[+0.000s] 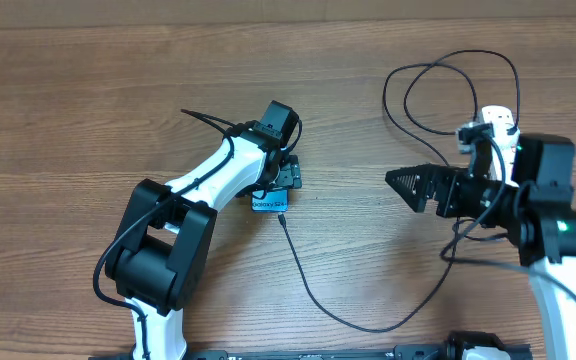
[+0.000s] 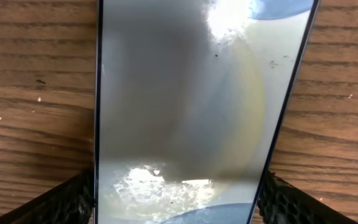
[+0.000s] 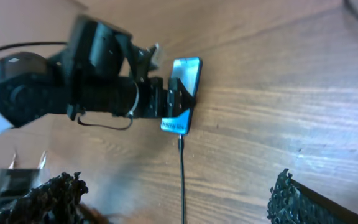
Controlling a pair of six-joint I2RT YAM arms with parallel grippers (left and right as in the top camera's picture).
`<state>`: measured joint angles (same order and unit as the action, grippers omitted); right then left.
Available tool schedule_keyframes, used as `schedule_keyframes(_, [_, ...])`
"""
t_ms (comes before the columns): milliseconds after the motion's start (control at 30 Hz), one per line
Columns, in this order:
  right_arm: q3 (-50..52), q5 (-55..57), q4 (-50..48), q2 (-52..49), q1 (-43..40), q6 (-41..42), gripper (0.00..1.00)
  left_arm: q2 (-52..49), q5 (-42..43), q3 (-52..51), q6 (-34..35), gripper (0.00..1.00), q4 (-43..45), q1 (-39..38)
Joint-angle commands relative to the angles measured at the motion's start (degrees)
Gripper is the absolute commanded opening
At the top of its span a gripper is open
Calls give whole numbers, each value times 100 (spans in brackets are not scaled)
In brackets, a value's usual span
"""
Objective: Plug charger to phone and switch on socket
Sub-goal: 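Raise the right arm and move the right gripper toward the phone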
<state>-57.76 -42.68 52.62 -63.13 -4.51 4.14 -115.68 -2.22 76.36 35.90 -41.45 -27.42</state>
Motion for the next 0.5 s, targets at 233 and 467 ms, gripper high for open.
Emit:
schedule_keyframes(233, [72, -179, 101, -1174, -2, -118, 100, -498, 396, -348, -254, 86, -208, -46])
schedule_keyframes(467, [407, -247, -247, -1926, 0, -46, 100, -498, 1416, -345, -1357, 84, -328, 103])
